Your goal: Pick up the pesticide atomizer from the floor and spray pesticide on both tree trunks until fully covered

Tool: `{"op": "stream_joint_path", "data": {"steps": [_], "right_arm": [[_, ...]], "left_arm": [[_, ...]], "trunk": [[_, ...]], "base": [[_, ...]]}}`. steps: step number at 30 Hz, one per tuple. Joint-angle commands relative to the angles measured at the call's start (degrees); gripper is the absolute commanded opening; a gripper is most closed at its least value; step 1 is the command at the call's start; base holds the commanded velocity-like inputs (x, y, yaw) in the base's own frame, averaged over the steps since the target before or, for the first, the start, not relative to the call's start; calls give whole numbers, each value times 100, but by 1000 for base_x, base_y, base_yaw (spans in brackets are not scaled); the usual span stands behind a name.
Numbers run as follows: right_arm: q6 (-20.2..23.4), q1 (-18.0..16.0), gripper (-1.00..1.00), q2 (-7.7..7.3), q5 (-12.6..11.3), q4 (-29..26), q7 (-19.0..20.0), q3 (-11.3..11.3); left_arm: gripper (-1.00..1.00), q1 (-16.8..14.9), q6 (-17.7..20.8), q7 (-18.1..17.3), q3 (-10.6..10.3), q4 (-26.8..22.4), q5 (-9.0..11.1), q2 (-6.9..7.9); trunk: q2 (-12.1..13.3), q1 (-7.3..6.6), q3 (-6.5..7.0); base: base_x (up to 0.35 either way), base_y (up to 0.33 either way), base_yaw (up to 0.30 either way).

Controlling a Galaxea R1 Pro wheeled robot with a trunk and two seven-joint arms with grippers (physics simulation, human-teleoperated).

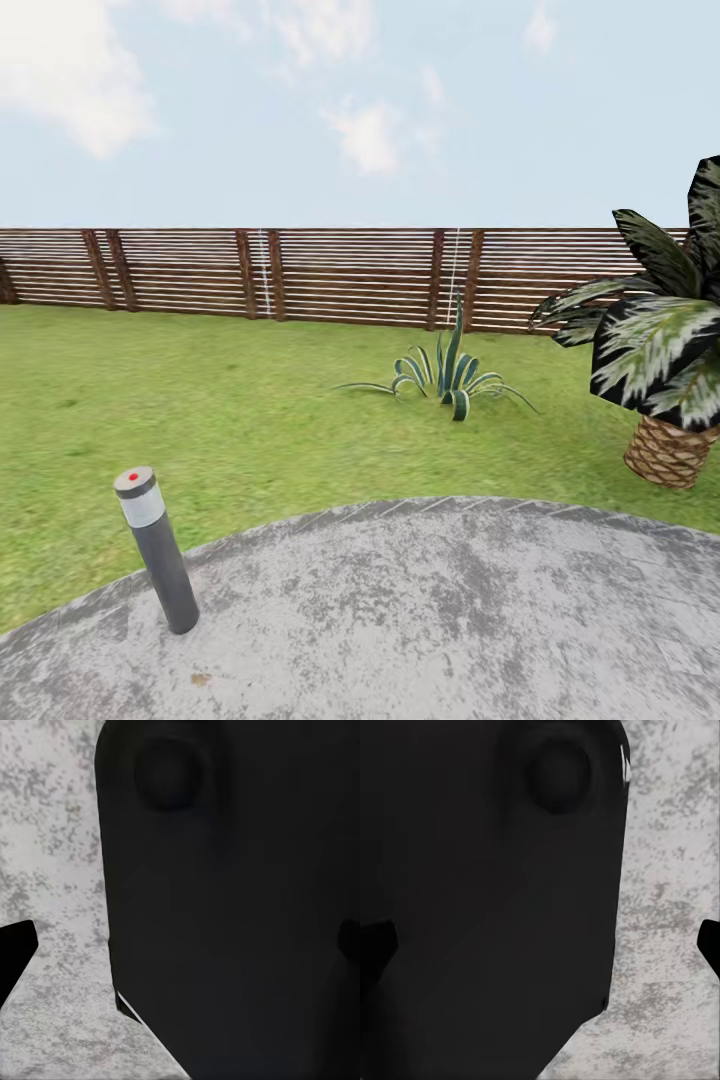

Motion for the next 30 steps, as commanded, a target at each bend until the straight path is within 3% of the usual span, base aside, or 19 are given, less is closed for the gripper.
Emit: {"op": "stream_joint_path", "data": {"steps": [1, 11, 27, 30], "right_arm": [[33, -34, 100, 33, 12, -33, 27, 33], [84, -43, 100, 230, 17, -161, 24, 35], [-45, -45, 100, 268, 2, -356, -9, 6], [-141, -45, 100, 243, 13, -453, -22, 0]], "left_arm": [[100, 17, -9, 9, -7, -33, 12, -10], [100, 17, -109, 8, 7, -60, 12, -10], [100, 17, -623, 6, 0, -71, 15, -40], [100, 17, -719, 54, -21, -168, -37, 14]], "trunk": [[2, 3, 1], [2, 3, 1], [2, 3, 1], [2, 3, 1]], "base": [[0, 0, 0], [0, 0, 0], [0, 0, 0], [0, 0, 0]]}}
